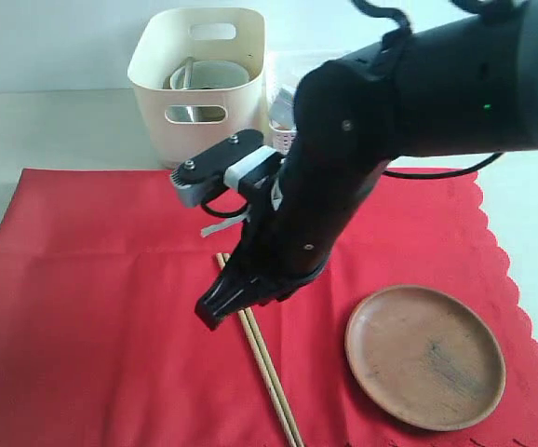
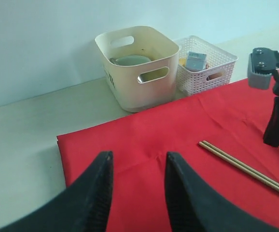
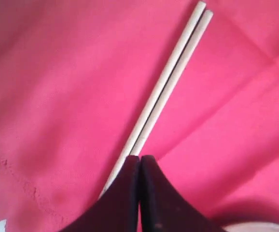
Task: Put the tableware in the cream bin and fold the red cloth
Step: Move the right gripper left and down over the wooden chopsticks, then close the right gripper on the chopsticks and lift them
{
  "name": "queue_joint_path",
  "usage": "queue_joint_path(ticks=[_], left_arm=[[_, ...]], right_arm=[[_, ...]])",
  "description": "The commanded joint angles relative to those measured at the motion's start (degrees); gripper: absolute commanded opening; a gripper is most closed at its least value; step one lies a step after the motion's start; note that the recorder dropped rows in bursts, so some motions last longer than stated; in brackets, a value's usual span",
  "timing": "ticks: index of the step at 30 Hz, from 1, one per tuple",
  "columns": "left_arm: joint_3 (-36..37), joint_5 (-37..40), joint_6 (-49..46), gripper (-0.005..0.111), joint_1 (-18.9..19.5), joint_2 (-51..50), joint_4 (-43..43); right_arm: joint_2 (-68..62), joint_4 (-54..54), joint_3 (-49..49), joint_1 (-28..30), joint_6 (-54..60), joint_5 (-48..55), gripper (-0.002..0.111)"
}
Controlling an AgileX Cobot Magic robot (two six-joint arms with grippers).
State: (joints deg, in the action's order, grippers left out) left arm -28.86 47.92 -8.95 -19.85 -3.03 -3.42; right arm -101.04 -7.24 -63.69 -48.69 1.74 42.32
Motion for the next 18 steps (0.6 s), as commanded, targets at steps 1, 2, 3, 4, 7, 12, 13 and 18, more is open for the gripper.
queue_joint_path(ticks=[1, 2, 3, 4, 7, 12, 13, 18], left_arm=[[3.4, -4.47, 0.76, 0.036, -0.09, 2.41, 0.24], [3.93, -5.57, 0.76, 0.036, -0.09, 2.68, 0.34], [4.37, -6.72, 0.53, 0.036, -0.09, 2.81, 0.99], [4.87, -7.56, 0.53, 0.036, -0.09, 2.79, 1.61], [6.02, -10.32, 0.53, 0.036, -0.09, 2.79, 3.42], [9.43, -19.54, 0.53, 0.036, -0.09, 2.6, 3.42], [10.44, -21.48, 0.53, 0.036, -0.09, 2.47, 3.42], [14.34, -28.07, 0.01, 0.036, -0.09, 0.55, 3.75]], right_arm=[[-4.56, 1.93, -4.31, -1.32, -3.25, 1.63, 0.004], [-5.65, 1.93, -5.04, -1.32, -4.17, 1.87, 0.007], [-6.55, 1.86, -5.68, -1.32, -5.03, 2.14, 0.011], [-7.27, 1.86, -6.17, -1.32, -4.96, 2.29, 0.014], [-9.52, 1.86, -7.71, -1.32, -4.96, 3.32, 0.026], [-12.65, 2.21, -9.45, -1.32, -6.51, 3.31, 0.033], [-13.11, 2.34, -9.87, -1.32, -6.9, 3.31, 0.033], [-15.65, 5.69, -10.67, -1.32, -11.84, 2.78, 0.033]])
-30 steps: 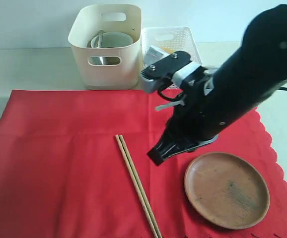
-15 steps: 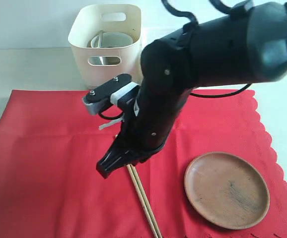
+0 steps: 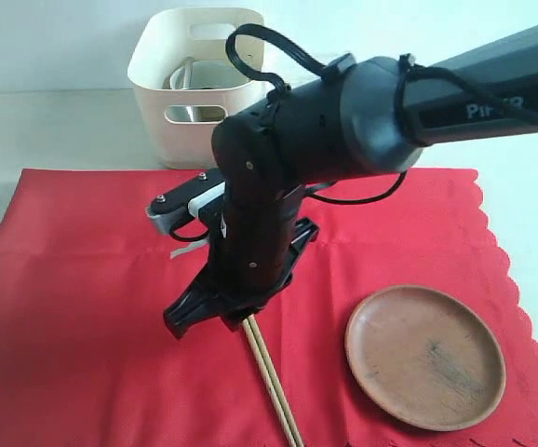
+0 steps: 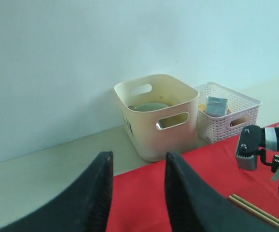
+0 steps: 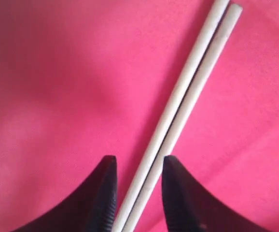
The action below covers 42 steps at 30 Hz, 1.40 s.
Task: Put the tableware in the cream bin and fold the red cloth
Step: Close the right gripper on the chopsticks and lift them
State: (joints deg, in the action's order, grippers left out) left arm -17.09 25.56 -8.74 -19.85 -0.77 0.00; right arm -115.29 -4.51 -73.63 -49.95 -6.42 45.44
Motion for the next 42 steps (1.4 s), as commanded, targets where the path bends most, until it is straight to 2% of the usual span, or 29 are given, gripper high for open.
queue_joint_path(ticks=[1, 8, 14, 18, 20, 22, 26, 27, 34, 42], left_arm=[[3.01, -5.82, -0.2, 0.036, -0.09, -2.43, 0.49], [3.89, -5.13, -0.2, 0.036, -0.09, -8.05, 1.33], [3.89, -4.48, -0.2, 0.037, -0.09, -8.63, 1.33], [3.89, -4.48, -0.2, 0.037, -0.09, -8.63, 1.33], [3.89, -4.48, -0.2, 0.037, -0.09, -8.63, 1.33], [4.01, -4.48, -0.2, 0.037, -0.09, -8.63, 1.33], [5.83, -4.71, 0.15, 0.037, -0.09, -8.63, 1.33], [6.4, -4.83, 0.15, 0.037, -0.09, -8.63, 1.33], [7.05, -5.23, 0.15, 0.037, -0.09, -8.63, 1.33], [7.04, -5.36, 0.15, 0.037, -0.09, -8.63, 1.33]], right_arm=[[-1.67, 3.5, -0.73, -0.06, -4.73, -0.34, 0.033], [-3.57, 4.51, -0.73, -0.06, -6.75, -0.24, 0.033], [-4.69, 4.16, -0.73, -0.06, -6.75, -0.14, 0.042], [-4.79, 4.04, -0.73, -0.06, -6.75, -0.35, 0.041], [-4.79, 4.04, -0.73, -0.06, -6.75, -0.68, 0.038], [-4.79, 4.04, -0.73, -0.06, -6.75, -0.95, 0.03], [-4.79, 4.04, -0.73, -0.06, -6.75, -1.43, 0.003], [-4.66, 4.04, -0.73, -0.06, -6.75, -1.43, 0.0], [-1.01, 4.04, -3.95, -0.06, -5.71, -1.21, 0.0], [1.94, 6.53, -16.79, -0.06, -5.26, -0.66, 0.0]])
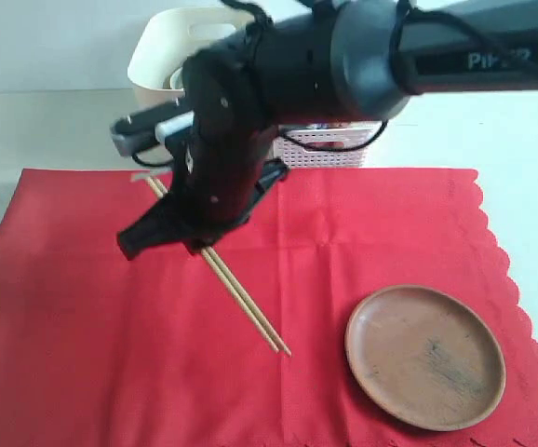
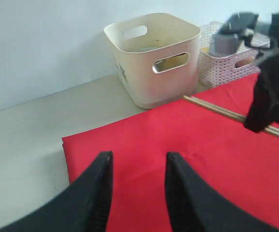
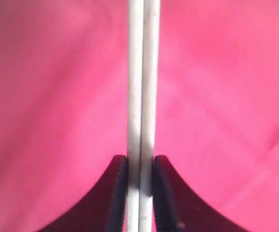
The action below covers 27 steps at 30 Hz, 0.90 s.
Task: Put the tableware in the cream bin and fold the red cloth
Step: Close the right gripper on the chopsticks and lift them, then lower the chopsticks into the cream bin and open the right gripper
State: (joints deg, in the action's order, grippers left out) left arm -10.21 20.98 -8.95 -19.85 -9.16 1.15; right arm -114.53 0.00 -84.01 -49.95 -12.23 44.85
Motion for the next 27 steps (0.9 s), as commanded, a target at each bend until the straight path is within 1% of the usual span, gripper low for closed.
queue_joint_path(ticks=[1, 8, 12, 17, 27], left_arm=[[0.15, -0.79, 0.36, 0.037, -0.09, -0.24, 0.18], [0.15, -1.0, 0.36, 0.037, -0.09, -0.24, 0.18], [0.15, -1.11, 0.36, 0.037, -0.09, -0.24, 0.18], [0.15, -1.72, 6.46, 0.037, -0.09, -0.24, 0.18], [0.15, -1.84, 6.74, 0.037, -0.09, -0.24, 0.18]], right_arm=[[1.18, 2.69, -8.55, -0.06, 0.54, 0.02, 0.0], [0.01, 9.02, -21.79, 0.43, 0.54, -1.29, 0.0], [-1.47, 9.65, -28.0, 2.42, 0.2, -4.3, 0.0], [-3.63, 9.65, -32.03, 5.26, 0.04, -10.63, 0.0], [-12.54, 9.65, -37.54, 8.81, 0.15, -28.98, 0.0]])
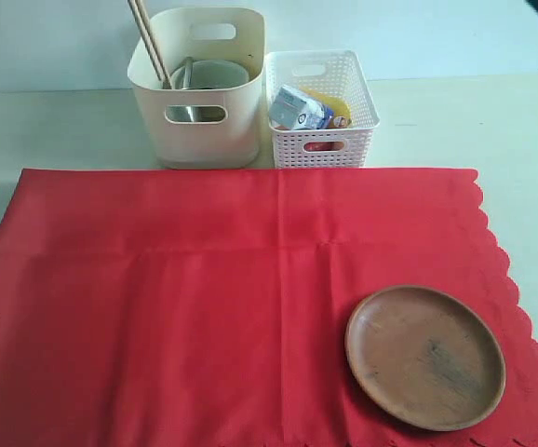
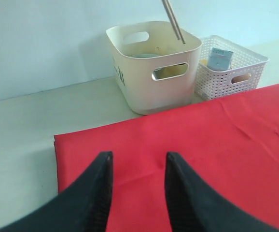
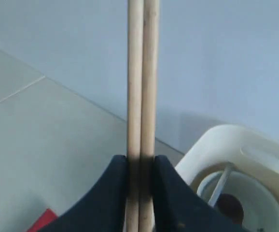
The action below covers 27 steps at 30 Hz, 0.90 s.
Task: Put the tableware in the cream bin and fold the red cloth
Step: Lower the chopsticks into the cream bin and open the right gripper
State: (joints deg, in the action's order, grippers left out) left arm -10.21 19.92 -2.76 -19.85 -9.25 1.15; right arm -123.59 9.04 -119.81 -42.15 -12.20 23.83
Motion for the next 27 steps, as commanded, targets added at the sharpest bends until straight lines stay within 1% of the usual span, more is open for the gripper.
queue_joint_path(ticks=[1, 3, 8, 10, 13, 21, 27], left_arm=[[0.15, -0.78, 0.55, 0.037, -0.09, -0.15, 0.18], [0.15, -0.78, 0.55, 0.037, -0.09, -0.15, 0.18], [0.15, -0.78, 0.55, 0.037, -0.09, -0.15, 0.18], [0.15, -0.79, 0.66, 0.037, -0.09, -0.15, 0.18], [0.15, -0.79, 0.66, 0.037, -0.09, -0.15, 0.18], [0.15, -0.79, 1.84, 0.037, -0.09, -0.15, 0.06], [0.15, -0.79, 1.84, 0.037, -0.09, -0.15, 0.06]], right_arm=[[-4.31, 0.94, -2.04, 1.02, 0.11, -9.36, 0.0], [-6.34, 2.81, -3.04, 1.3, 0.11, -12.44, 0.0], [-10.37, 14.43, -4.09, 1.3, 0.11, -19.66, 0.0], [-11.64, 17.82, -4.09, 1.3, 0.11, -21.04, 0.0], [-13.2, 20.86, -4.09, 1.3, 0.11, -20.87, 0.0], [-15.58, 21.54, -4.09, 3.21, 0.11, -17.99, 0.0], [-15.94, 24.59, -4.09, 3.32, 0.54, -15.62, 0.0]])
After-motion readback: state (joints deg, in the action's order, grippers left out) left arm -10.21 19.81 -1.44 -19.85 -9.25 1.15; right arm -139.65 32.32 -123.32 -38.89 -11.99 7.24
